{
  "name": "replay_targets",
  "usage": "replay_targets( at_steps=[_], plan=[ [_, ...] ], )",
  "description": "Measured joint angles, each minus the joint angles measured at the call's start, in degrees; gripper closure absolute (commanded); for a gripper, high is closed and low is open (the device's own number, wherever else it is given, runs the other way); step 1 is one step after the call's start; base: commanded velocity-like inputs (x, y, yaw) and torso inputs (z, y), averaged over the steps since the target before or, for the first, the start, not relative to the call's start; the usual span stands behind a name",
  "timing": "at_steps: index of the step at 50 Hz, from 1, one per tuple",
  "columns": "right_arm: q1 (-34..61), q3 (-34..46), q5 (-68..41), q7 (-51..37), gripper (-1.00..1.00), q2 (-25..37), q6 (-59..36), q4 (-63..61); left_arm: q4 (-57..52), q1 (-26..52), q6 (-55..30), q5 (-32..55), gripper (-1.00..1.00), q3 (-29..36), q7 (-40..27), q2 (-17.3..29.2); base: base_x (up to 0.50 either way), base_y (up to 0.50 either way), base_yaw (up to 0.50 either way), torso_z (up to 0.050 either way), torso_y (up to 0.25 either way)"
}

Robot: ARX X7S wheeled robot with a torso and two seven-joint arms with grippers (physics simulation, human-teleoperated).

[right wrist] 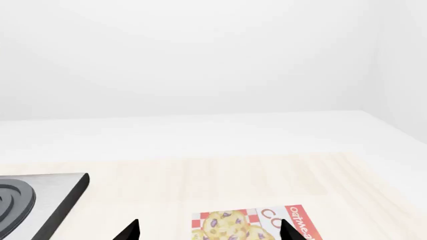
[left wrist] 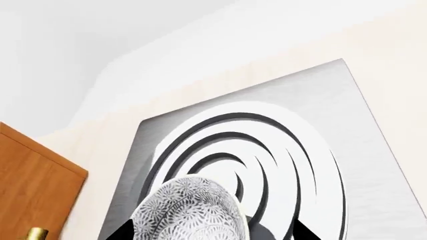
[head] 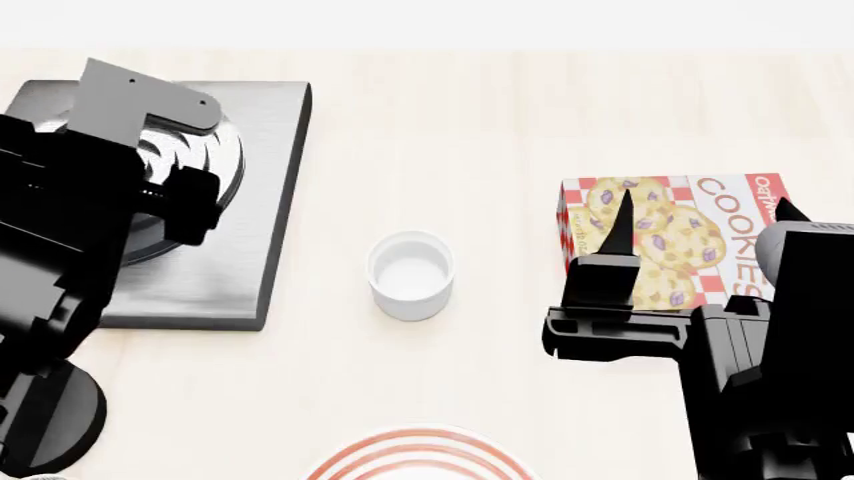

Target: Pick the akita bowl on the stove and place it on the plate.

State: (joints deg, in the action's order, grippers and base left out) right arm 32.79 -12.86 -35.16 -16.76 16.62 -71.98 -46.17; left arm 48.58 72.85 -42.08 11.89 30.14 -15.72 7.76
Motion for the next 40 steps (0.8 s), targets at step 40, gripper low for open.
replay_targets(
  at_steps=[40],
  plan=[
    [-0.1,0.2,-1.4,-1.1,-1.0,0.6,0.6,0.3,3.1,-1.8,0.7,0.0,-1.0,0.9,-0.8,0.8,0.0,0.0,0.0,0.0,0.0]
  ],
)
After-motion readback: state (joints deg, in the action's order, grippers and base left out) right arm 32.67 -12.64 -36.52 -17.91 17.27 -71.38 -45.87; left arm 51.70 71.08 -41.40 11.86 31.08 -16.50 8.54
